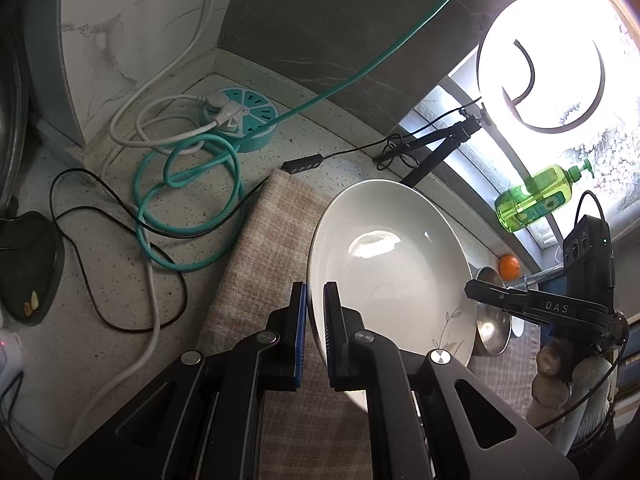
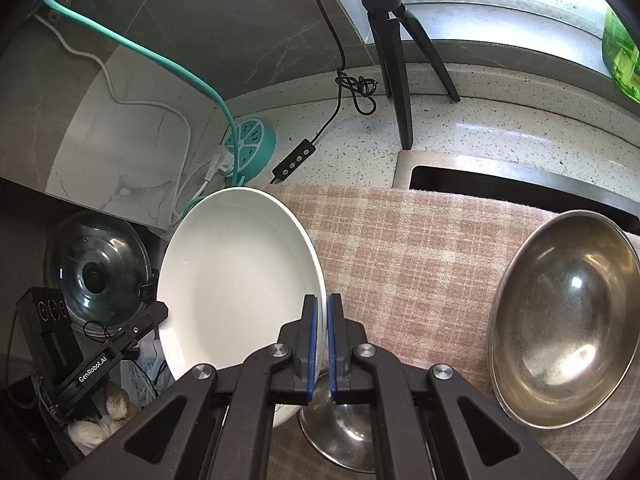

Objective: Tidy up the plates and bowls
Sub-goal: 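Lift the white oval plate with both grippers and carry it toward the floral stack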

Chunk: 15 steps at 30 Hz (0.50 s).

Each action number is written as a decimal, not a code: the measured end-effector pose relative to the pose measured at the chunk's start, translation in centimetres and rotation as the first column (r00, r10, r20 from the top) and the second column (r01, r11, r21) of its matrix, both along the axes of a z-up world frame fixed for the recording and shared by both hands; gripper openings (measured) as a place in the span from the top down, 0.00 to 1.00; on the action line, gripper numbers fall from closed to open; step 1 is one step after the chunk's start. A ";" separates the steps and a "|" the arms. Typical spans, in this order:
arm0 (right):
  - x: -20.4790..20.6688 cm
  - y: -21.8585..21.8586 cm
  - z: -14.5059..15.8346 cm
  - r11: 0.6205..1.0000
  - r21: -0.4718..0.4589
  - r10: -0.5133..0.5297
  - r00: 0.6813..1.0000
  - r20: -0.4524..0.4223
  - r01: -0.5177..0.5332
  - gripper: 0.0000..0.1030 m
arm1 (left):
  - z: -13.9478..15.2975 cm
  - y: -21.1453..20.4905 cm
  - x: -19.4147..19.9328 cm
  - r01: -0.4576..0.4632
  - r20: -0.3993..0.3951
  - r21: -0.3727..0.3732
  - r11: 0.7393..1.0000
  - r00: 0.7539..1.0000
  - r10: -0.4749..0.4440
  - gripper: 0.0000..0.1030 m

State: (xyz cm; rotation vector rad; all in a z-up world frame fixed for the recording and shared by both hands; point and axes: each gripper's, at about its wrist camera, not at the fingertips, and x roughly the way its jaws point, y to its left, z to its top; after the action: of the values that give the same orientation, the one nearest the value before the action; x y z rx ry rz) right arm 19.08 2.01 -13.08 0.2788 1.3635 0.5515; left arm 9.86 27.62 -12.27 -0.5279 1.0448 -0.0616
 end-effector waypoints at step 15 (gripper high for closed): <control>-3.7 -5.4 1.2 0.993 0.003 -0.118 0.993 0.012 0.118 0.95 | 1.3 -4.4 -0.7 0.115 0.026 -0.007 0.993 0.993 -0.115 0.94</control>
State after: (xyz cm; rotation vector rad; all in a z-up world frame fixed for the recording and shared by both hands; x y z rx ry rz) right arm 15.42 -3.44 -11.84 0.3553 1.3256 0.4560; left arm 9.13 23.21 -11.01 -0.4732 1.0494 -0.1747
